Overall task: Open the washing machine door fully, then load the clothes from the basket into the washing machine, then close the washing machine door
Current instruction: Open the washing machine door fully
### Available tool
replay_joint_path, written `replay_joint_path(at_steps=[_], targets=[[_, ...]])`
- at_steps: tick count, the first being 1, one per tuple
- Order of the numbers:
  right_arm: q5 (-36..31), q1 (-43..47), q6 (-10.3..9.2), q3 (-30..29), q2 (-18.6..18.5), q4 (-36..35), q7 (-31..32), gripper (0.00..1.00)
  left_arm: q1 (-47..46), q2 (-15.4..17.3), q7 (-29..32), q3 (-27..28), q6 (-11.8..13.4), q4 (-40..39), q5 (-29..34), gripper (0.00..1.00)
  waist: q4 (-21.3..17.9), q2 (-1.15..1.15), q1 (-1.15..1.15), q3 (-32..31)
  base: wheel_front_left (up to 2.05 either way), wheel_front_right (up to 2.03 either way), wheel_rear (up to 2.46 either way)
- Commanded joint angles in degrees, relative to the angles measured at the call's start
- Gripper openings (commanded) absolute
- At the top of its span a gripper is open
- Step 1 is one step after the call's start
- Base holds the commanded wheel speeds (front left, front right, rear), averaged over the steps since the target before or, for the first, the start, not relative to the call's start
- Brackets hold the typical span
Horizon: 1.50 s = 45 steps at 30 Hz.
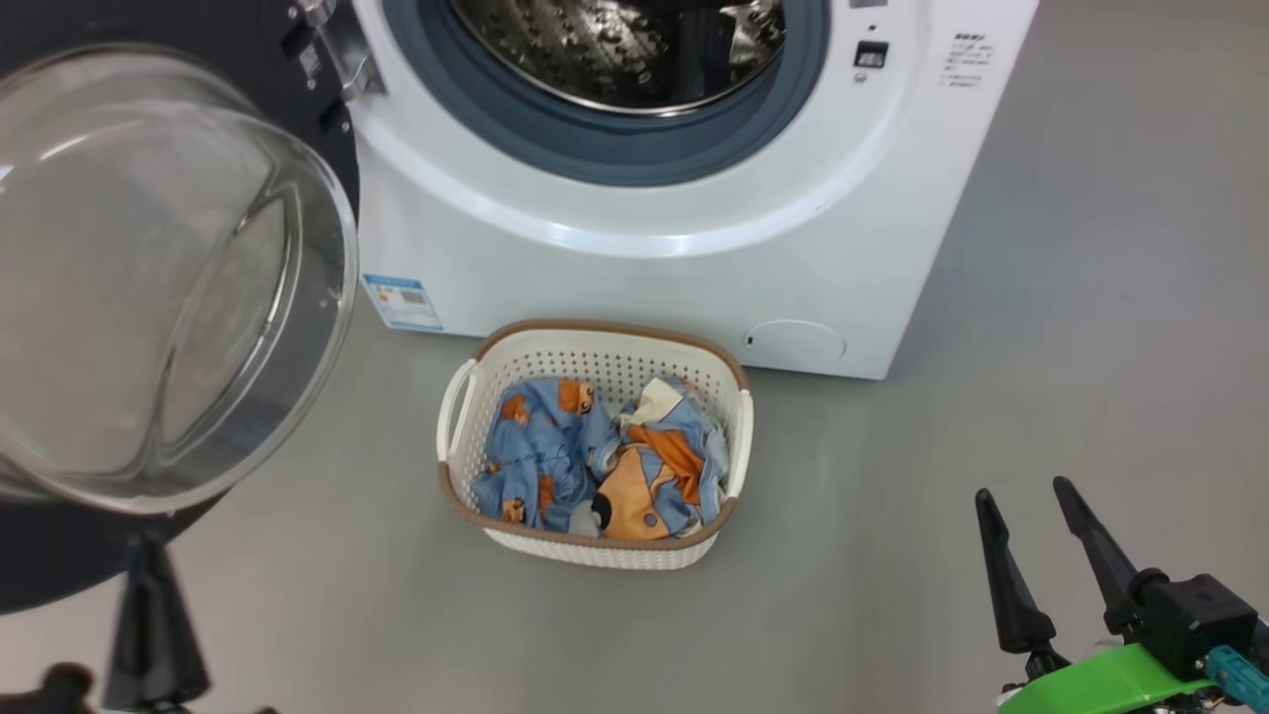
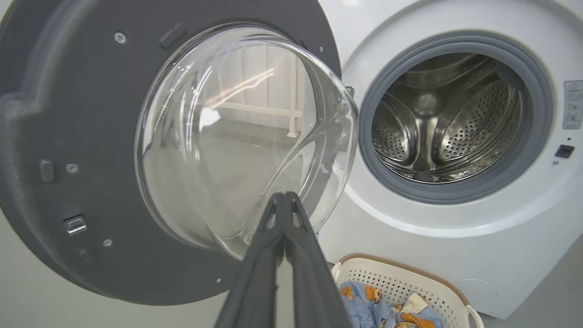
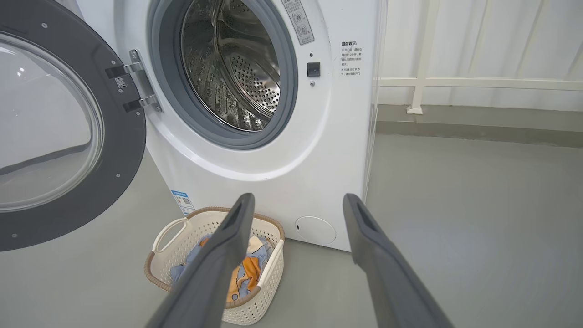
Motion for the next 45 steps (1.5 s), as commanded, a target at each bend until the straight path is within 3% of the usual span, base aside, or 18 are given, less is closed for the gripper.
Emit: replay_joint_path(at_steps=[1,3,5,6,7,8,24,45], targets=[[0.55,0.08,0.09,1.73,-0.18,-1.48,-0.23,1.00,-0.73,1.05,0.61,0.82,-0.79,-2.34,0.78,0.00,-1.35,0.00,0.00,-1.35,0.00,0.00,0.00],[0.65,0.53,0.09,2.10,-0.18,-1.71,-0.09,1.00,-0.45,0.93,2.04,-1.77,-2.16,-2.79,0.77,0.00,-2.69,0.00,0.00,-2.30,0.00,0.00,0.00],[0.71,0.75,0.09,2.32,-0.18,-1.87,-0.02,1.00,-0.43,1.01,3.13,-3.56,-3.42,-2.43,0.59,0.41,-3.65,0.00,0.00,-2.78,0.00,0.00,0.00],[0.72,0.80,0.09,2.51,-0.18,-1.95,0.00,1.00,-0.43,0.92,3.55,-4.18,-3.83,-2.24,0.39,0.49,-4.22,0.00,0.00,-2.95,0.00,0.00,0.00],[0.70,0.83,0.09,2.69,-0.18,-1.98,0.02,1.00,-0.44,0.95,3.91,-4.80,-4.16,-2.05,0.43,0.91,-4.78,0.00,0.00,-3.18,0.00,0.00,0.00],[0.75,0.89,0.09,2.84,-0.18,-1.97,0.02,1.00,-0.41,0.99,4.36,-5.37,-4.38,-1.78,0.50,1.00,-5.33,0.00,0.00,-3.45,0.00,0.00,0.00],[1.49,2.53,0.09,4.71,-0.18,-2.89,0.50,1.00,-0.41,1.45,5.93,-8.03,-4.72,0.27,1.32,1.00,-12.66,0.00,0.00,-6.09,0.00,0.00,0.00],[1.68,3.04,0.09,4.20,-0.18,-3.30,0.33,1.00,-1.36,2.59,6.49,-8.59,-3.96,0.05,2.09,1.00,-13.69,0.00,0.00,-5.60,0.00,0.00,0.00]])
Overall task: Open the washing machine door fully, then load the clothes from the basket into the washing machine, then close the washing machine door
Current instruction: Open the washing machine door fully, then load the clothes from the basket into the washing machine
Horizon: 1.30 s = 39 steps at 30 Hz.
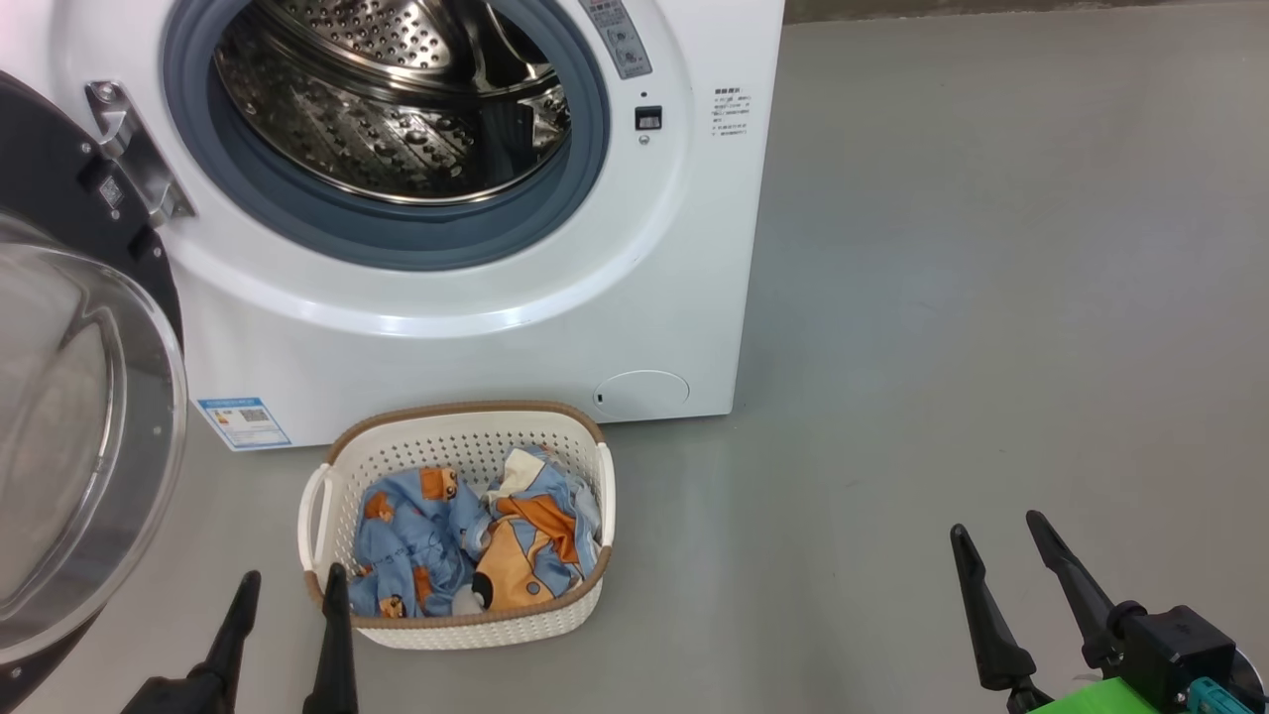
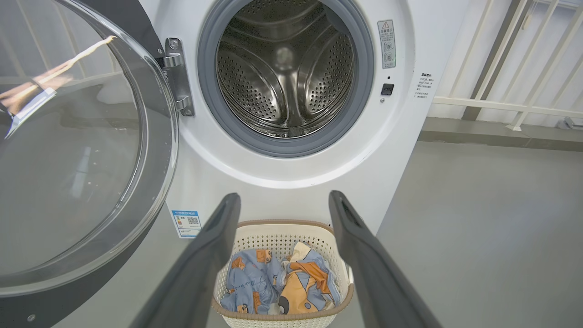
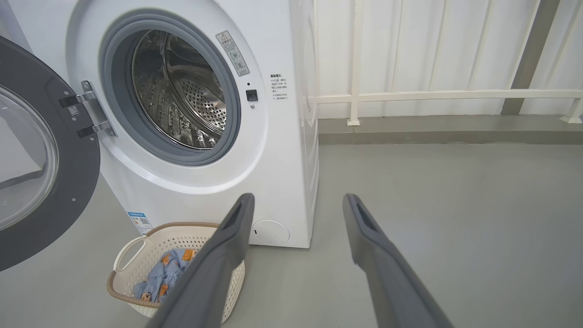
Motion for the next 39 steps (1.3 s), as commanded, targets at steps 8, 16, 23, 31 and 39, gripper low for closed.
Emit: replay_joint_path(at_steps=[8,16,23,31,39], targets=[[0.41,-0.83,0.09,1.15,-0.27,-1.17,-0.37,1.00,-2.32,1.08,0.06,1.65,0.61,-1.20,0.17,1.00,0.04,0.00,0.00,-0.12,0.00,0.00,0.00],[0.61,-0.83,0.09,1.19,-0.27,-1.26,-0.52,1.00,-2.55,1.11,-0.25,1.56,0.79,-1.09,0.11,1.00,0.29,0.00,0.00,0.06,0.00,0.00,0.00],[0.61,-0.79,0.09,1.11,-0.27,-1.42,-0.48,1.00,-3.19,0.75,-2.79,1.59,0.09,-1.26,-0.25,1.00,0.68,0.00,0.00,0.30,0.53,-0.54,0.01],[0.72,-0.81,0.09,1.22,-0.27,-1.49,-0.36,1.00,-3.32,0.96,-3.00,1.32,0.15,-1.02,-0.21,1.00,0.91,0.00,0.00,0.57,1.56,-1.56,0.00],[0.69,-0.99,0.09,1.25,-0.27,-1.54,-0.27,1.00,-3.68,1.14,-2.65,1.20,1.10,-1.05,0.34,1.00,1.18,0.00,0.00,1.00,1.76,-1.76,0.00]])
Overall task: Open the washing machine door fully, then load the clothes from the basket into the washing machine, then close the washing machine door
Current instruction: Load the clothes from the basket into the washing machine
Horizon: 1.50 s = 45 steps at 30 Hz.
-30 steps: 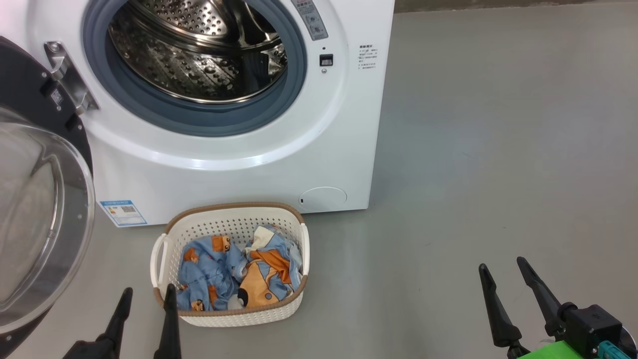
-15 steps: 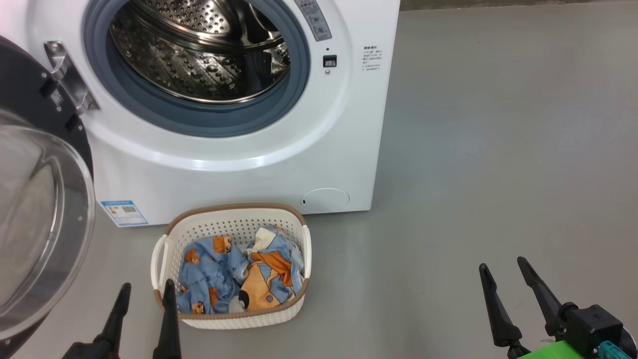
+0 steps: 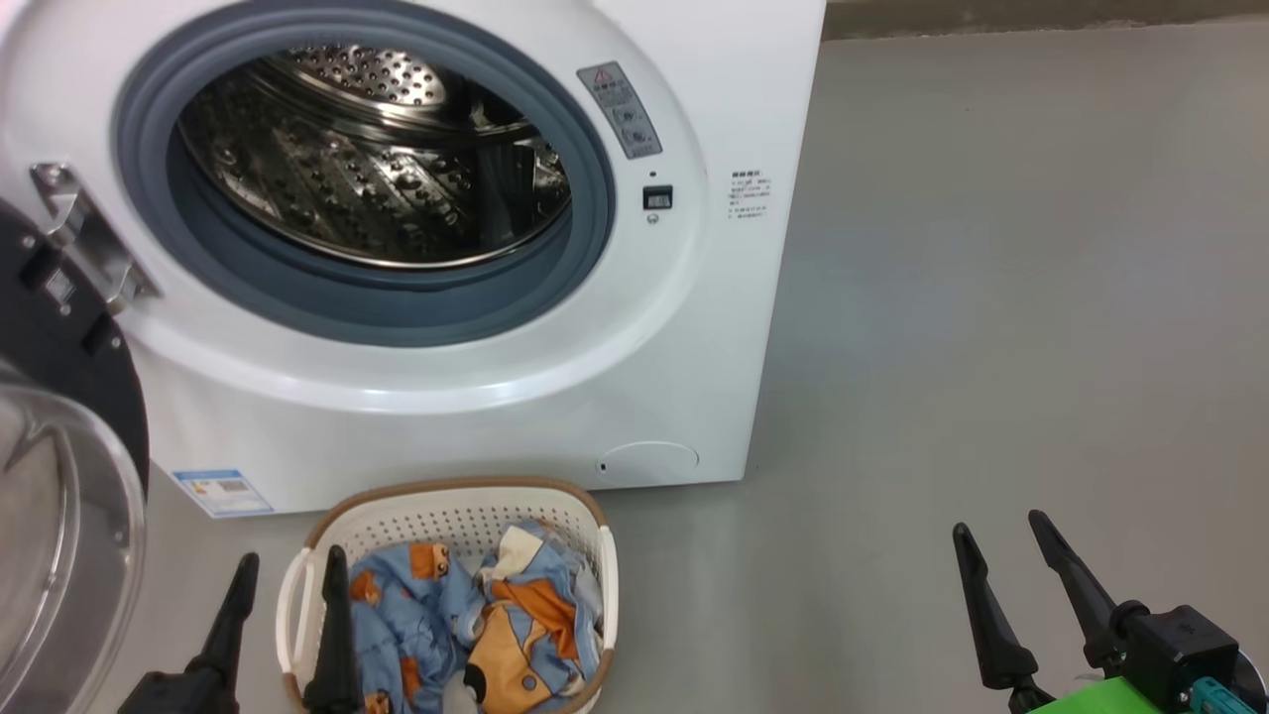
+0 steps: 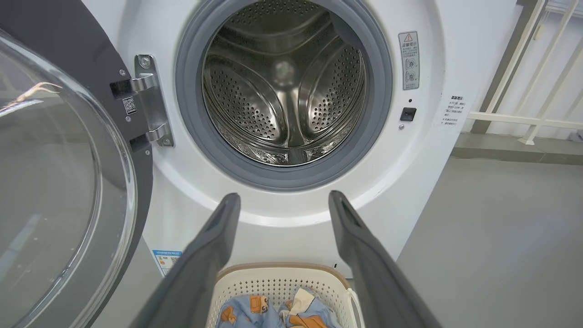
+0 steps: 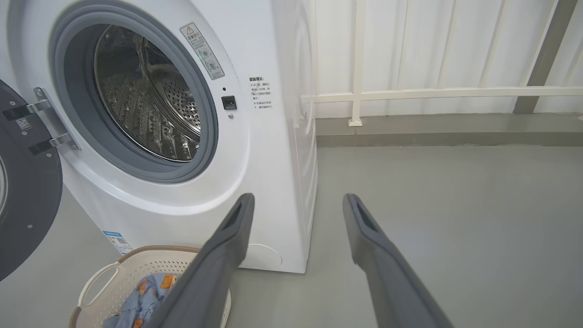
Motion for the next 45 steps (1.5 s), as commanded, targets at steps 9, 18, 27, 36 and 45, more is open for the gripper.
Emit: replay_joint_path(at_steps=[9,18,27,36,45], targets=[[0.29,-1.21,0.09,1.57,-0.30,-1.58,-0.29,1.00,-2.75,1.30,-0.27,1.87,0.66,-1.13,0.19,1.00,0.32,0.00,0.00,0.29,0.61,-0.61,0.00],[0.34,-1.24,0.09,1.69,-0.30,-1.56,-0.29,1.00,-2.84,1.69,-0.55,1.80,0.57,-0.62,-0.09,1.00,0.34,0.00,0.00,0.34,0.00,0.00,0.00],[0.36,-1.61,0.09,1.66,-0.30,-1.73,-0.32,1.00,-3.42,1.70,-0.88,1.66,0.53,0.08,-0.32,1.00,0.28,0.00,0.00,1.16,0.00,0.00,0.00],[0.15,-3.59,0.09,2.29,-0.30,-2.83,-0.26,1.00,-8.41,-1.22,-1.47,-0.71,-3.67,10.30,-3.53,1.00,-0.67,0.00,0.00,5.52,0.00,0.00,0.00],[0.14,-6.98,0.09,2.66,-0.30,-4.09,-0.81,1.00,-19.96,-5.35,-0.73,-3.91,-12.35,31.79,-7.55,1.00,-2.91,0.00,0.00,13.48,0.00,0.00,0.00]])
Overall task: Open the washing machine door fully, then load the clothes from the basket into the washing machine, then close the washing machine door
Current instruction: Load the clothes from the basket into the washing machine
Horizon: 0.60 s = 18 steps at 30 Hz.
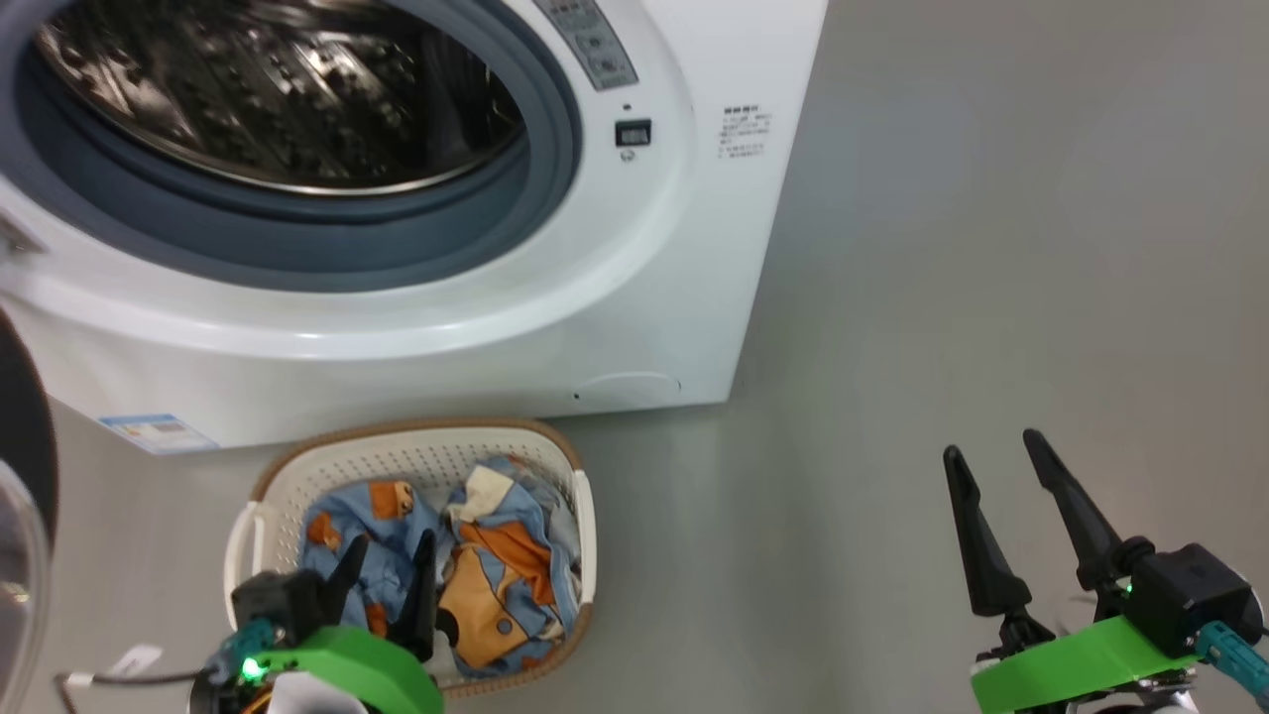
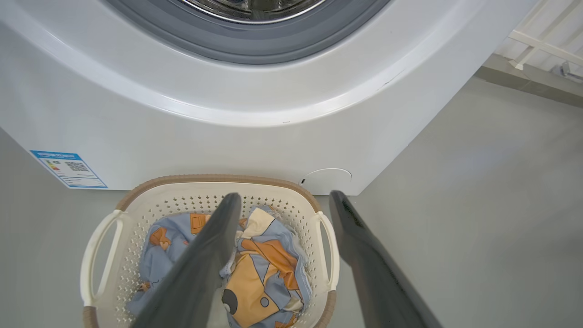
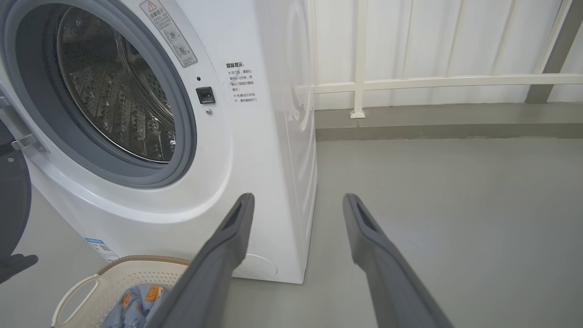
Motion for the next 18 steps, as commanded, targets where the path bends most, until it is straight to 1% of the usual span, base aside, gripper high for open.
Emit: replay_joint_path(at_steps=[1,4,8,13,18], targets=[[0.18,-2.40,0.09,1.59,-0.30,-1.93,-0.72,1.00,-4.31,0.17,-0.02,1.28,-2.03,3.54,-0.80,1.00,-1.88,0.00,0.00,4.95,0.00,0.00,0.00],[0.01,-3.73,0.09,2.06,-0.30,-2.26,-1.10,1.00,-8.92,-1.00,0.09,0.71,-4.72,11.17,-1.68,1.00,-2.79,0.00,0.00,8.03,0.00,0.00,0.00],[-0.12,-5.99,0.09,3.11,-0.30,-2.41,-1.78,1.00,-15.01,-1.89,0.08,-0.34,-6.89,20.58,-1.83,1.00,-4.25,0.00,0.00,12.30,0.00,0.00,0.00],[0.05,-8.95,0.09,4.50,-0.30,-2.21,-2.69,1.00,-21.42,-2.65,-0.26,-0.99,-8.61,29.99,-2.93,1.00,-6.04,0.00,0.00,17.39,0.00,0.00,0.00],[0.27,-11.79,0.09,5.90,-0.30,-2.09,-3.58,1.00,-27.14,-2.85,-0.17,-1.54,-9.38,36.68,-4.32,1.00,-7.54,0.00,0.00,22.87,0.00,0.00,0.00]])
